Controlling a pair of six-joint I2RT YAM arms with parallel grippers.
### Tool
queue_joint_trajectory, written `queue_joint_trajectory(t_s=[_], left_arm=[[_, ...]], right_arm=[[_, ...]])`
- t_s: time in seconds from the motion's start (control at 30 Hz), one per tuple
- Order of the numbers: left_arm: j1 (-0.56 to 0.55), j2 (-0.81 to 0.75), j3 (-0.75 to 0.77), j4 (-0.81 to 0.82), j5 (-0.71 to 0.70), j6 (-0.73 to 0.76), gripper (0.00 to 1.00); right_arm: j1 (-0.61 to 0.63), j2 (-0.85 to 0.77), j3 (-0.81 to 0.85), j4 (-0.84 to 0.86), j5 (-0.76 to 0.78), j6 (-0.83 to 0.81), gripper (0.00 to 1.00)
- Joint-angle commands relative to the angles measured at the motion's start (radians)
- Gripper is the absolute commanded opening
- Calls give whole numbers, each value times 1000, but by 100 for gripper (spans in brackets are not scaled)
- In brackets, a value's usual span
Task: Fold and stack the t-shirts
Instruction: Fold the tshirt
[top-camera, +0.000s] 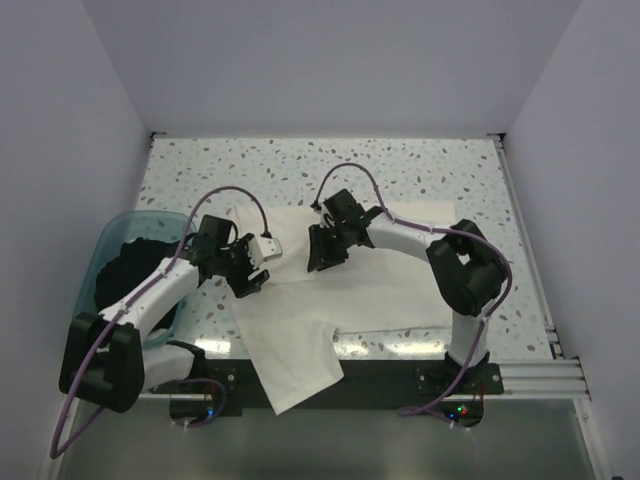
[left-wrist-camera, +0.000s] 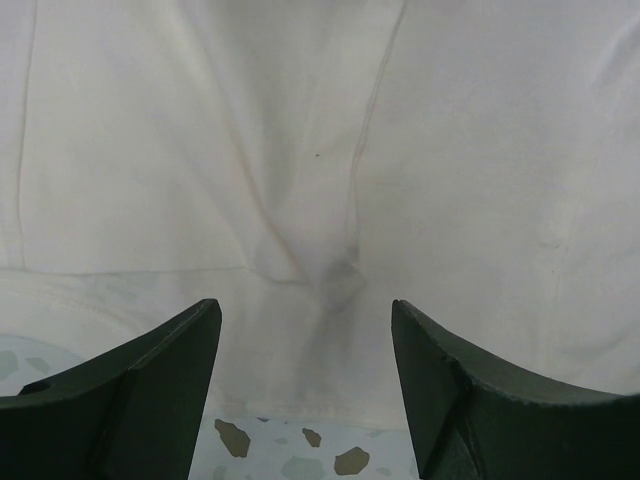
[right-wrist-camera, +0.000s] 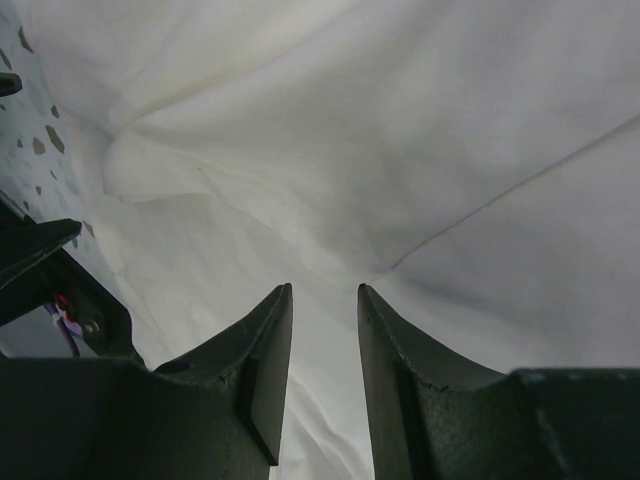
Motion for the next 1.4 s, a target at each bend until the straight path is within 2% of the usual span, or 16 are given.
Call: queue_joint_trajectory(t_s=[0.0,0.3,0.47,0.57,0.7,0.77,0.8,0.9,1.0,1.07,1.1,1.17,1.2,1.37], left_arm=[[-19,12,-9,68,-15,-19,74],[-65,27,-41,125,-25,-48,78],[-77,62,-45,152,-42,-55,77],[-88,89,-42,168,-57,-61,76],[-97,109,-43,181,-79,-61,74],[-99,113,-43,183,-85,-61,71],[-99,112,-42,183,-91,-64,69],[-99,112,-37,180,-104,-70,59],[-99,112,-32,180,-120,-76,37],[-99,109,-26,180,-133,-78,27],[-99,106,-20,172,-137,-81,17],[-99,99,-15,162,-140,-87,9],[-99,92,-8,157,-142,-87,0],[-99,64,29,84,-127,-82,0]], right_arm=[[21,22,12,14,45,52,36],[44,44,8,-27,113,28,38],[56,67,12,-41,145,25,33],[53,97,28,-59,160,19,26],[53,108,44,-68,142,14,10],[54,100,51,-72,128,14,6],[54,97,63,-75,117,11,1],[54,76,78,-82,93,0,0],[54,51,83,-84,68,-12,0],[53,35,78,-87,53,-18,0],[53,19,72,-85,48,-23,0],[50,4,64,-87,42,-26,0],[50,-10,58,-82,44,-23,0],[39,-44,49,-82,41,-32,0]])
